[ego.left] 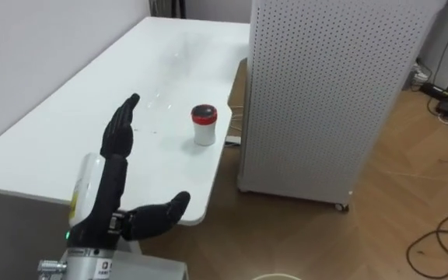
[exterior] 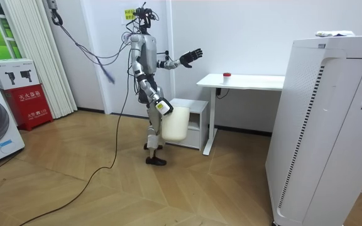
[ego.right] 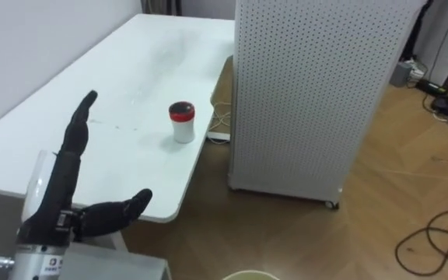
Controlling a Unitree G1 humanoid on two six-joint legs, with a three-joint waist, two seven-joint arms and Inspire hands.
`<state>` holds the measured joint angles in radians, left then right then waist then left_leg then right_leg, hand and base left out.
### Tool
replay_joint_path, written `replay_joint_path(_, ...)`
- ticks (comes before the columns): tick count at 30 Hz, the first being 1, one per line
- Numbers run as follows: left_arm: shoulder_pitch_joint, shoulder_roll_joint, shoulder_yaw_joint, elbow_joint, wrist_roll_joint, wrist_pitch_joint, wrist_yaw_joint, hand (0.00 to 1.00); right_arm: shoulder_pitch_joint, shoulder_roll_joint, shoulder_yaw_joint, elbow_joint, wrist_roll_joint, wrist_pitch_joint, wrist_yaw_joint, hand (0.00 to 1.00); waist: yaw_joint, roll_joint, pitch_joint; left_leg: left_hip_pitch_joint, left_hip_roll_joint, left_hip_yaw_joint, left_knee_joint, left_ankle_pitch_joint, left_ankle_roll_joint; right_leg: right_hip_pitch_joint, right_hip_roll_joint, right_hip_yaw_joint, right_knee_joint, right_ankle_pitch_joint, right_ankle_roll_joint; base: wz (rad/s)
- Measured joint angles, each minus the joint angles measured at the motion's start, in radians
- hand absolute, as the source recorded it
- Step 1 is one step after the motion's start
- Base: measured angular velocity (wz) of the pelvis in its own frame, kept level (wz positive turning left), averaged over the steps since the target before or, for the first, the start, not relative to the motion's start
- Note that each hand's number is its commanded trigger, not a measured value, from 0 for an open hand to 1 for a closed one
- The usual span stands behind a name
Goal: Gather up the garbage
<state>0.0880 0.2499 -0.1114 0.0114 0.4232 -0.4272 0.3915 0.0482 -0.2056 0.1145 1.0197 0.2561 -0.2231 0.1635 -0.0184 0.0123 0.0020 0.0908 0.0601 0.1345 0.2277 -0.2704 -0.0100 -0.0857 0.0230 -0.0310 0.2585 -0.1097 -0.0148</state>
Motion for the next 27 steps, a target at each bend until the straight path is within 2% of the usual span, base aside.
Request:
replay_joint_path(9, 0.000, 0.000, -0.010, 0.000, -0.001, 0.000, 0.000, 0.00, 0.018, 0.011, 0.001, -0.064, 0.002, 0.000, -0.001, 1.00, -0.008, 0.012, 0.0073, 0.008, -0.005, 0.007, -0.009, 0.000, 0.000, -0.008, -0.004, -0.006, 0.004, -0.002, 0.003, -0.09)
replay_joint_path(10, -0.002, 0.000, -0.009, 0.000, -0.001, 0.000, 0.000, 0.00, 0.018, 0.013, 0.002, -0.065, 0.001, 0.001, -0.001, 1.00, -0.004, 0.011, 0.0077, 0.007, -0.006, 0.016, -0.009, 0.000, 0.000, -0.022, -0.005, -0.008, 0.024, -0.007, 0.003, -0.13)
replay_joint_path(13, -0.002, -0.001, -0.006, 0.001, 0.000, 0.000, 0.000, 0.00, 0.019, 0.015, 0.002, -0.073, -0.001, 0.005, 0.003, 1.00, -0.002, 0.010, 0.0088, 0.009, -0.012, 0.032, -0.005, 0.000, 0.000, -0.041, -0.020, -0.058, 0.053, -0.012, -0.003, -0.21)
replay_joint_path(15, -0.004, -0.001, -0.002, 0.000, 0.000, 0.000, 0.000, 0.00, 0.019, 0.014, 0.002, -0.073, -0.012, 0.008, 0.006, 1.00, 0.006, 0.009, 0.0090, 0.014, -0.015, 0.054, -0.006, 0.000, 0.000, -0.052, -0.022, -0.055, 0.059, -0.012, -0.004, -0.37)
replay_joint_path(16, -0.004, -0.001, 0.003, 0.000, 0.000, 0.001, -0.001, 0.00, 0.019, 0.014, 0.002, -0.073, -0.016, 0.013, 0.012, 1.00, 0.021, 0.007, 0.0102, 0.019, -0.015, 0.073, -0.007, -0.001, 0.001, -0.060, -0.022, -0.053, 0.066, -0.010, -0.007, -0.48)
replay_joint_path(19, -0.006, -0.003, 0.025, 0.000, 0.001, 0.001, -0.004, 0.00, 0.023, 0.014, 0.004, -0.073, -0.017, 0.032, 0.026, 1.00, 0.026, 0.003, 0.0108, 0.026, -0.012, 0.093, -0.012, -0.005, 0.007, -0.069, -0.020, -0.053, 0.077, -0.006, -0.012, -0.28)
replay_joint_path(22, -0.006, -0.004, 0.044, 0.000, 0.001, 0.001, 0.002, 0.00, 0.023, 0.014, 0.012, -0.073, -0.018, 0.043, 0.038, 1.00, 0.042, -0.001, 0.0107, 0.026, 0.004, 0.126, -0.011, -0.013, 0.000, -0.083, -0.023, -0.088, 0.102, -0.004, -0.025, -0.36)
replay_joint_path(24, -0.004, -0.004, 0.051, 0.001, 0.001, 0.000, 0.017, 0.00, 0.021, 0.013, 0.019, -0.073, -0.022, 0.045, 0.048, 1.00, 0.060, -0.007, 0.0111, 0.035, 0.018, 0.161, 0.026, -0.034, -0.011, -0.095, -0.025, -0.120, 0.143, -0.025, -0.042, -0.46)
replay_joint_path(25, -0.004, -0.003, 0.063, 0.003, 0.001, 0.000, 0.022, 0.00, 0.019, 0.014, 0.023, -0.073, -0.022, 0.044, 0.060, 1.00, 0.066, -0.012, 0.0115, 0.027, 0.032, 0.166, 0.080, -0.063, -0.023, -0.101, -0.027, -0.142, 0.176, -0.055, -0.055, -0.33)
replay_joint_path(26, -0.004, -0.001, 0.072, 0.010, -0.001, 0.000, 0.025, 0.00, 0.019, 0.016, 0.023, -0.073, -0.022, 0.045, 0.067, 1.00, 0.066, -0.023, 0.0094, 0.007, 0.044, 0.168, 0.159, -0.087, -0.035, -0.110, -0.025, -0.143, 0.215, -0.094, -0.063, -0.19)
replay_joint_path(27, -0.004, 0.000, 0.073, 0.018, -0.004, 0.000, 0.029, 0.00, 0.019, 0.017, 0.028, -0.073, -0.021, 0.044, 0.068, 1.00, 0.067, -0.029, 0.0106, -0.013, 0.055, 0.167, 0.223, -0.089, -0.038, -0.110, -0.022, -0.135, 0.229, -0.112, -0.063, -0.08)
